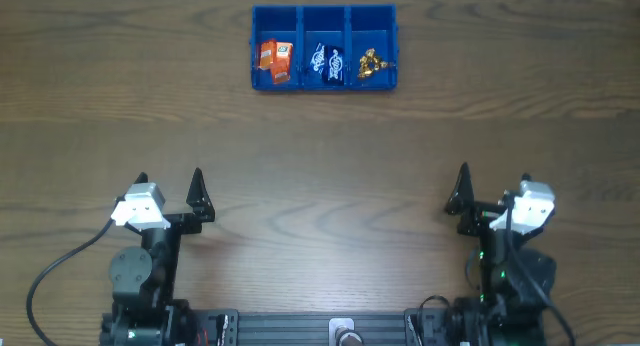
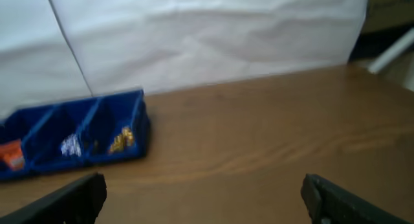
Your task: Sort Candies Into Trays
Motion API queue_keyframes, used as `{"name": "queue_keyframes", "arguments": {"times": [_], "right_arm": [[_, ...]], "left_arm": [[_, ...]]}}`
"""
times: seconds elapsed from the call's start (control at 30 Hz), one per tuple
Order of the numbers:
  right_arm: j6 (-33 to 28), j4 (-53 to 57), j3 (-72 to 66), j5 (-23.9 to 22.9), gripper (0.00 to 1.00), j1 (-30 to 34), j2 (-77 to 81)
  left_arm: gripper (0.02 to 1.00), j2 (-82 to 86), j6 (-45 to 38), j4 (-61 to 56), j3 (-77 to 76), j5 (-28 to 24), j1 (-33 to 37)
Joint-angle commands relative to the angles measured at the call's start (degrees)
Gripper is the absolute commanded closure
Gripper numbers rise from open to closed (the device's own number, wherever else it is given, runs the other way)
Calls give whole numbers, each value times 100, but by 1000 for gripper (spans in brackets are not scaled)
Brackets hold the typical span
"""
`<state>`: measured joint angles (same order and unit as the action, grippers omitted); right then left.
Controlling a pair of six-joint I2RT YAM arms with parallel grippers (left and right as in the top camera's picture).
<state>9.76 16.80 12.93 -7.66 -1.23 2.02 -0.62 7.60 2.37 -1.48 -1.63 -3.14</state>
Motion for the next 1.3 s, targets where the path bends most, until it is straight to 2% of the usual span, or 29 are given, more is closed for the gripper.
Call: {"name": "queue_keyframes", "arguments": {"times": [0.03,0.17,0.33,0.4,0.47,1.3], "right_arm": [[-98,-756,-704,138,3,-13,-190],[-455,-1574,-1257,133,3,-13,-188],[-723,-1290,-1250,175,3,-31,-188],[-925,-1266,-1250,452,3,-31,-186],[-1115,-1220,-1250,525,3,-31,-186],[-1113,-1222,-1248,525,3,-31,-168]], "left_arm": [[20,33,-33,212,118,55,22],[20,33,-33,212,118,55,22],[20,33,-33,212,118,55,22],[20,33,-33,212,118,55,22],[20,33,-33,212,118,55,22],[23,33,-33,212,118,55,22]]}}
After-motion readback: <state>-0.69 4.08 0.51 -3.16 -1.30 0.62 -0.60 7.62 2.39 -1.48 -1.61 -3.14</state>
